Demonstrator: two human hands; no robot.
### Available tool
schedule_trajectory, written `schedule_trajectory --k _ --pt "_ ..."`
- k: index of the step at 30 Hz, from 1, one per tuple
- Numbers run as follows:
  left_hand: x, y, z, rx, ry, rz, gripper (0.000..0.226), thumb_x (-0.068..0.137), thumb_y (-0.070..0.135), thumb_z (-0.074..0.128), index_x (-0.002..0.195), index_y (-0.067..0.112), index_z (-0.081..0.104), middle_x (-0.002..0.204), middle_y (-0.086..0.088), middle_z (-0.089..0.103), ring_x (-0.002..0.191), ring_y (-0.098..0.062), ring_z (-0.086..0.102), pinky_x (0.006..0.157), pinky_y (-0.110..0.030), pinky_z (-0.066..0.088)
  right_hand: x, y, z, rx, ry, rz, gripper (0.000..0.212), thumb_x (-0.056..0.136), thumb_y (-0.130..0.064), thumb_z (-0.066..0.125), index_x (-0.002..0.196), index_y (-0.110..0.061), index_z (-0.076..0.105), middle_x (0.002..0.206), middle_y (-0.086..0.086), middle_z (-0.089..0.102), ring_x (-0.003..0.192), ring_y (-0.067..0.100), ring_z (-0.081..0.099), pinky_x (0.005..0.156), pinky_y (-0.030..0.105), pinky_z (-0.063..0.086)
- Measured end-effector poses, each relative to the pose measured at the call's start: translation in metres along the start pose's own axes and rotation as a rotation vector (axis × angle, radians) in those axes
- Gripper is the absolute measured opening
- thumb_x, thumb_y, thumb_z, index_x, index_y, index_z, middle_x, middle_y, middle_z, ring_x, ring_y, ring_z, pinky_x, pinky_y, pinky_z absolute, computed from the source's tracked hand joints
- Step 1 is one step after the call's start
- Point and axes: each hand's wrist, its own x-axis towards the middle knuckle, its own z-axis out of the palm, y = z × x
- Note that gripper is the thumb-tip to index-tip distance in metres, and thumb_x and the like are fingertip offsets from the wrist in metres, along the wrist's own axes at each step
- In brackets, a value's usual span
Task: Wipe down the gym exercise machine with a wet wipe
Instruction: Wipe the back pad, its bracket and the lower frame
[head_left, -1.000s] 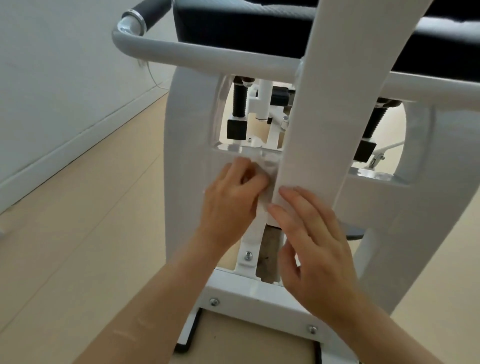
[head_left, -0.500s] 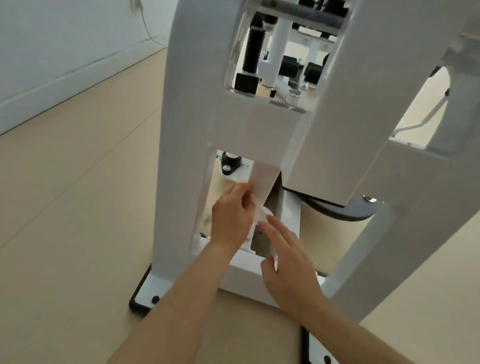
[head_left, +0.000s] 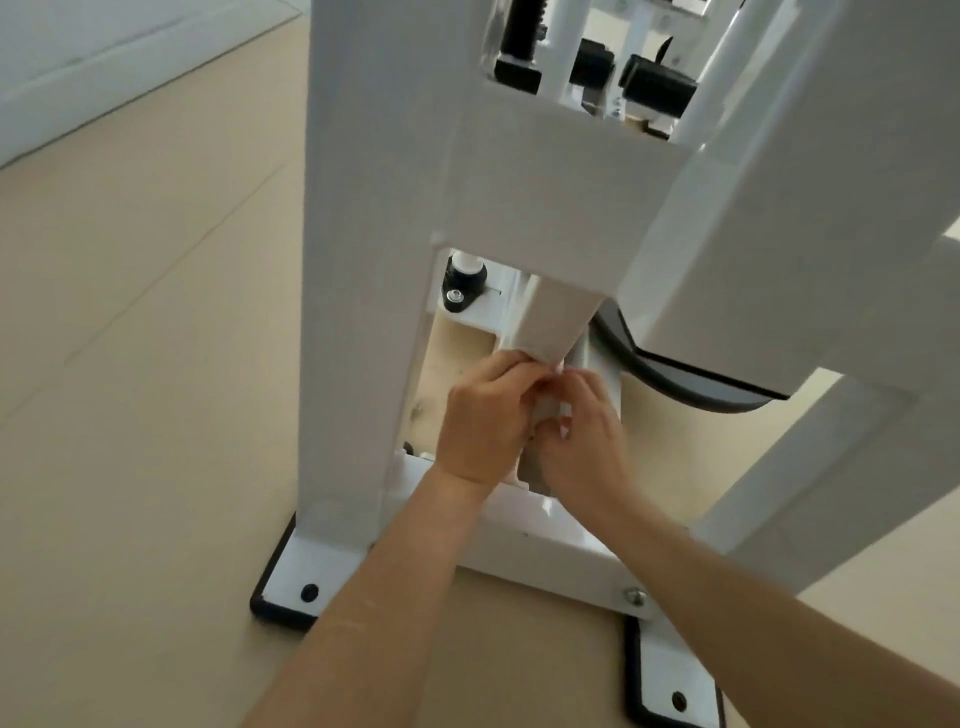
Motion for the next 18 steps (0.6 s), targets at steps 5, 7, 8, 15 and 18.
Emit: schedule_trajectory --k 5,7,8,15,18 --pt "-0.008 -0.017 0.002 0.326 -0.437 -0.18 0.018 0.088 0.023 0.057 0.095 0.024 0.074 0.099 0.004 0.068 0.08 -0.024 0.064 0.065 -0.033 0.049 -0.003 0.02 0.021 -0.197 -0.216 0.094 0.036 0.084 -0.006 0.052 0.119 -0.014 0.057 0.12 0.002 0.049 0.107 0.022 0.053 0.092 0.04 0.047" --pt "-0.003 -0.018 -0.001 0.358 -0.519 -0.188 0.023 0.091 0.022 0.054 0.103 0.027 0.072 0.104 0.003 0.067 0.089 -0.023 0.062 0.072 -0.033 0.046 -0.008 0.019 0.022 -0.205 -0.131 0.085 0.041 0.082 -0.001 0.051 0.12 -0.013 0.059 0.119 0.004 0.049 0.108 0.022 0.051 0.093 0.034 0.044" --pt "-0.001 -0.019 -0.004 0.329 -0.545 -0.217 0.025 0.093 0.02 0.051 0.106 0.027 0.072 0.104 0.001 0.067 0.092 -0.023 0.06 0.074 -0.032 0.043 -0.011 0.017 0.023 -0.171 -0.09 0.075 0.044 0.081 0.003 0.049 0.12 -0.012 0.06 0.119 0.004 0.05 0.109 0.022 0.051 0.094 0.03 0.042" --pt "-0.01 -0.017 -0.021 0.255 -0.51 -0.348 0.03 0.092 0.012 0.047 0.113 0.019 0.066 0.105 -0.006 0.068 0.091 -0.022 0.05 0.074 -0.027 0.035 -0.01 0.008 0.032 -0.273 -0.156 -0.113 0.038 0.091 -0.006 0.049 0.128 -0.01 0.059 0.129 0.01 0.059 0.112 0.031 0.054 0.098 0.033 0.04" --pt "-0.015 -0.012 -0.036 0.199 -0.401 -0.329 0.043 0.084 -0.003 0.05 0.12 0.016 0.065 0.113 -0.011 0.064 0.102 -0.029 0.053 0.087 -0.036 0.044 0.007 0.007 0.029 -0.368 -0.208 -0.175 0.032 0.092 -0.004 0.051 0.117 -0.011 0.068 0.118 0.01 0.065 0.103 0.03 0.059 0.089 0.037 0.048"
